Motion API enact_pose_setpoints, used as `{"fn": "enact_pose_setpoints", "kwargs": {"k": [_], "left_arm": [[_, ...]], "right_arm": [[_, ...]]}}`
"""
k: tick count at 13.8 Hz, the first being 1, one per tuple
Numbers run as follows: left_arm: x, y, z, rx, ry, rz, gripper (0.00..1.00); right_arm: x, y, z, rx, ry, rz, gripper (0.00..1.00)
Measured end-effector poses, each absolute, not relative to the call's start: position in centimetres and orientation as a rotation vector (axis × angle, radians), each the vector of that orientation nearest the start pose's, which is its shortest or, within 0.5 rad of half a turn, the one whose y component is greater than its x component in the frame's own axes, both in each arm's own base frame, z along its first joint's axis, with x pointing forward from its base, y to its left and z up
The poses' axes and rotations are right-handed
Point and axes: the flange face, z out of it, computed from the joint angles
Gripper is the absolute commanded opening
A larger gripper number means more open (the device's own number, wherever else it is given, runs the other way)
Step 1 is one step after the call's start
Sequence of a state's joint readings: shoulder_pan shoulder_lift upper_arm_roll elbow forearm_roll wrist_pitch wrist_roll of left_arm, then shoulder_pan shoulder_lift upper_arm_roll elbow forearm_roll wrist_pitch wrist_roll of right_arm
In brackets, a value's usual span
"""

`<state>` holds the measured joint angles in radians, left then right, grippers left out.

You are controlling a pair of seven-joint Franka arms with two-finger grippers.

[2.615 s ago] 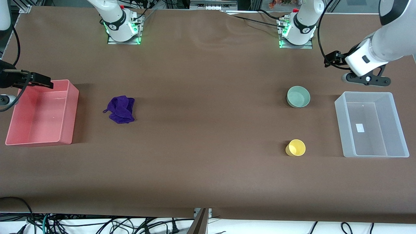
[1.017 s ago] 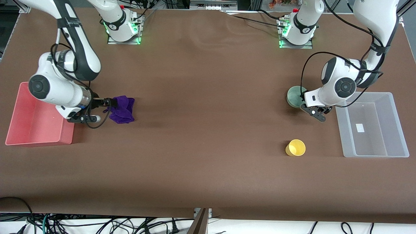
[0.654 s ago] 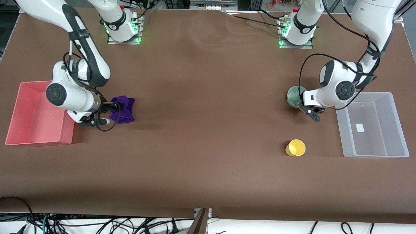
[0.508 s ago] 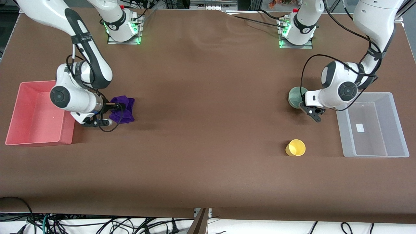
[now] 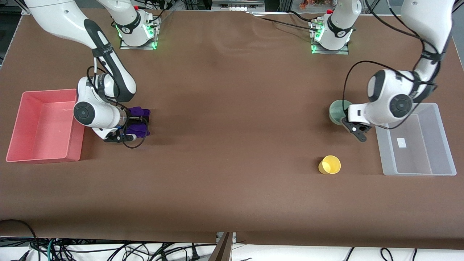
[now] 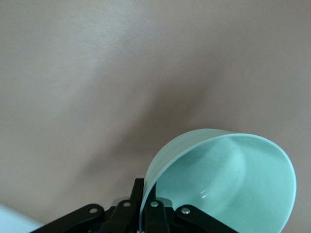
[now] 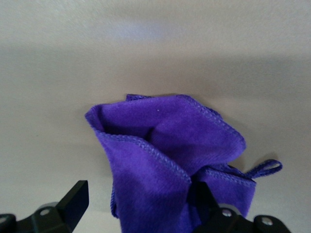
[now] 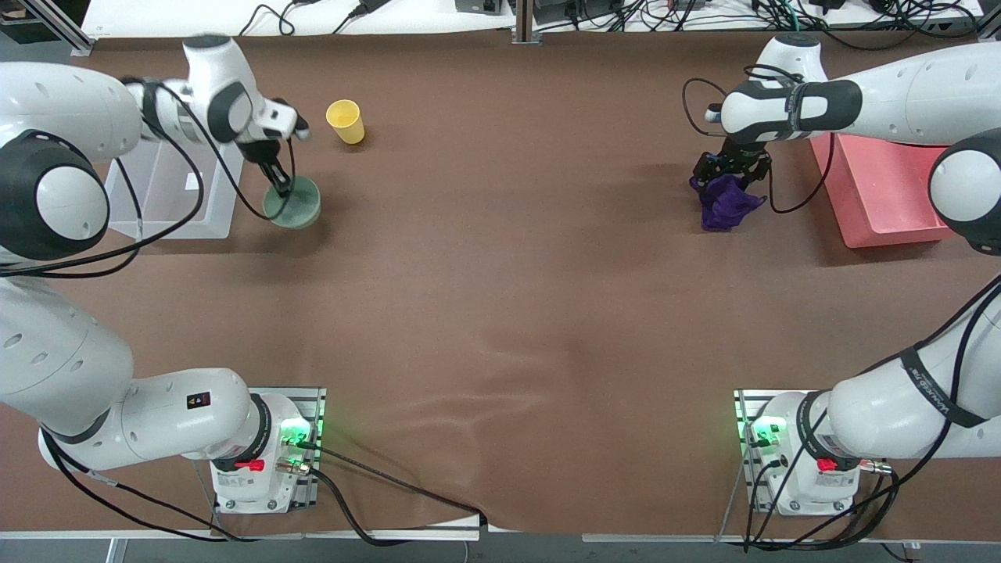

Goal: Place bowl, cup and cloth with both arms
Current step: 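Lift the cloth with the right gripper while the left gripper carries the bowl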

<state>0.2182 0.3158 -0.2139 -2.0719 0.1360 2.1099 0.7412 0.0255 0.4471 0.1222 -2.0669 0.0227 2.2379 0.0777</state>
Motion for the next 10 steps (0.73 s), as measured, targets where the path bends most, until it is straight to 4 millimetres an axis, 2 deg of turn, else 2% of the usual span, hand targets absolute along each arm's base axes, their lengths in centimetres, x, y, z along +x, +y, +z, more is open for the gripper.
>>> {"fn": "enact_pose_setpoints", "kwargs": {"k": [3,5,6,8,10], "left_arm": [[59.2,2.8,34.4,-2.894,1.284,0.467,0.0],[60.3,6.7,36.9,-2.87,1.305,0.437,0.0],[60.4,9.6,37.1,-2.85,1.313,0.441,0.0],[60.3,15.7,36.3,-2.803,1.335,0.484,0.0],[60.5,20.3,34.6,-2.749,1.343,0.501,0.0]], "right_arm": [[55.1,8.3,18.5,-3.074,-0.083,0.452,0.0],[55.1,8.3,18.5,-3.075,-0.083,0.451,0.0],[55.2,8.3,18.6,-3.075,-0.083,0.45,0.0],[55.5,8.2,19.2,-3.075,-0.082,0.452,0.0],[56.6,7.9,21.3,-3.077,-0.076,0.471,0.0]]}}
